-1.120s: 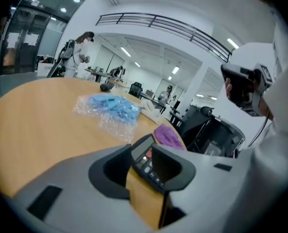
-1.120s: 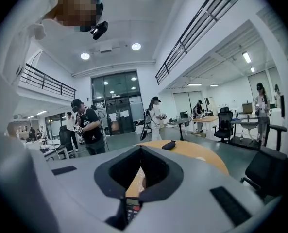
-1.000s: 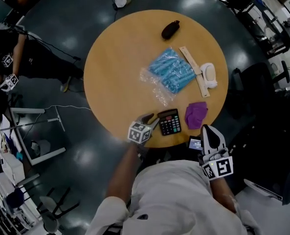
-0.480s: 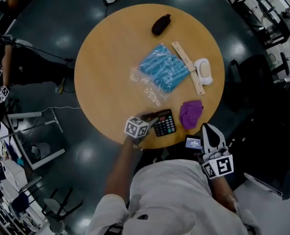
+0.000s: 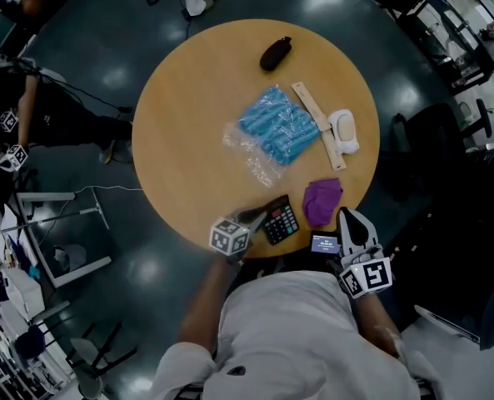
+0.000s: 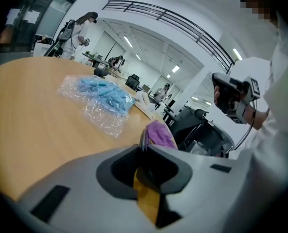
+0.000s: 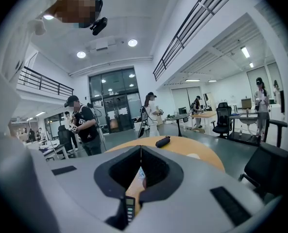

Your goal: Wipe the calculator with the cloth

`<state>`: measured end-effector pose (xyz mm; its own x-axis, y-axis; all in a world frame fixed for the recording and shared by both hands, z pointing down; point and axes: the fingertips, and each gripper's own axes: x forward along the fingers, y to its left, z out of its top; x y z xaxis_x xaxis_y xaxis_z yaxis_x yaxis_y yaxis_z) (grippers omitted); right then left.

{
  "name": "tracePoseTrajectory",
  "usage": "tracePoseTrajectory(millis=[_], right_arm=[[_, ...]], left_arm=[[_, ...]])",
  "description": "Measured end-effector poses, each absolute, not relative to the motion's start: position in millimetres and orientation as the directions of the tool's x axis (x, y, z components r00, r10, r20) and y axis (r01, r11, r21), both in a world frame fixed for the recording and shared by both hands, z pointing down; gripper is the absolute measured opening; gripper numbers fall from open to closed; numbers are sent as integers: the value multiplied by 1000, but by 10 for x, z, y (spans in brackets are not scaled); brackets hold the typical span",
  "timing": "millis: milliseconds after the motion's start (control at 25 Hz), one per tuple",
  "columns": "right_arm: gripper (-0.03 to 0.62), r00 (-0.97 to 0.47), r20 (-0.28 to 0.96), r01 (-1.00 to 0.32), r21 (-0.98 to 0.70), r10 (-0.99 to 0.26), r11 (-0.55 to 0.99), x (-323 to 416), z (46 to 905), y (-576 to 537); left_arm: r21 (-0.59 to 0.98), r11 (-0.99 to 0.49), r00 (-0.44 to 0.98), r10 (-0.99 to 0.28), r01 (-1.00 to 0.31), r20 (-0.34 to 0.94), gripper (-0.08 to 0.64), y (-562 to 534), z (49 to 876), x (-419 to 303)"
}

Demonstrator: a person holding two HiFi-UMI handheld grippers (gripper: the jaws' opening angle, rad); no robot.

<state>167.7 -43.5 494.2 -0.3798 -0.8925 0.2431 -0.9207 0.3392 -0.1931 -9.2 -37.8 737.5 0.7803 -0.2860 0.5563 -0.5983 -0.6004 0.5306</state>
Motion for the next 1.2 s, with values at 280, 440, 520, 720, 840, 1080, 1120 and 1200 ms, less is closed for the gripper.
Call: tracePoseTrajectory(millis=[280,440,520,720,840,1080,1120,1200], right_arm=[[15,-361,378,-931,-92,-852,354,1846,5406,-545],[18,-376,590,-910,-92,-714,403,1965,6087,-673],[20,-364,693,-898,-85,-622,431,2007,6475,-701],[182,-354,867,-861,-156,-350,483,1983,7357,-615],[212,-252,941,-843,-100,-225,528,2004,7806,-547],[119,-175,971,-807,-47,-162,588,1939,8047,-570],[104,-179,970,-803,-47,-165,595,1938,8040,-593],[83,-187,960,-796,-25,-207,605,1964,7994,-686]], left_arm=[[472,-631,780,-401,-616,481,57,-187,6903,-158],[449,-645,784,-461,-618,416,57,-150,6537,-286],[434,-644,776,-492,-630,395,57,-162,6356,-356],[419,-619,747,-552,-664,369,57,-183,5956,-393],[452,-609,757,-560,-652,336,57,-186,5849,-369],[444,-620,761,-555,-647,334,57,-127,5850,-366],[442,-619,759,-562,-649,328,57,-130,5833,-376],[437,-617,754,-578,-654,313,57,-145,5800,-387]])
